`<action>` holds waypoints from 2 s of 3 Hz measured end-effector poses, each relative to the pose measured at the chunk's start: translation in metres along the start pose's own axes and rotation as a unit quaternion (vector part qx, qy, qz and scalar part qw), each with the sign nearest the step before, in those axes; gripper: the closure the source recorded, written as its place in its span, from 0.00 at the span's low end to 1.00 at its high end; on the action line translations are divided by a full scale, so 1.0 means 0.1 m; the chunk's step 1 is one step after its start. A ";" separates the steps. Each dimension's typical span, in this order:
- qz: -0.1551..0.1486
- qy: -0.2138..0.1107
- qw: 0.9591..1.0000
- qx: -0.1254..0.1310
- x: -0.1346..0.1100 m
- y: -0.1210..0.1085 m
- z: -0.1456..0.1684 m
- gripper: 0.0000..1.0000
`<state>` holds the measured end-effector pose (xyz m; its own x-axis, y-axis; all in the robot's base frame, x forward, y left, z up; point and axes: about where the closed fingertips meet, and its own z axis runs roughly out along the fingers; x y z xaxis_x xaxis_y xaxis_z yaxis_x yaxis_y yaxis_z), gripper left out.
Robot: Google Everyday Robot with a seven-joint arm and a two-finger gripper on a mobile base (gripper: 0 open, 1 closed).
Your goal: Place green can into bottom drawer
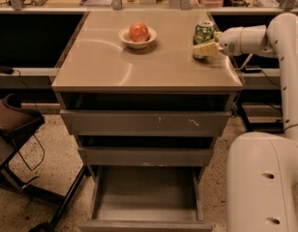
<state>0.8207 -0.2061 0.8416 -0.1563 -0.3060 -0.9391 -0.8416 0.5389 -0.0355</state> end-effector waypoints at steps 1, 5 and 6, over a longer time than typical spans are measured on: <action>0.032 0.015 0.999 -0.010 -0.02 0.19 -0.54 1.00; 0.135 -0.009 0.991 0.001 -0.08 1.08 -2.21 1.00; 0.129 -0.005 0.992 0.008 -0.01 1.21 -2.15 1.00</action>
Offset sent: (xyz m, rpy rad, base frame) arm -0.2573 -0.0695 0.0550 0.1167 0.3124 -0.0761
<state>0.6080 -0.3096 0.9116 -0.3603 -0.1487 -0.9209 -0.7661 0.6105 0.2012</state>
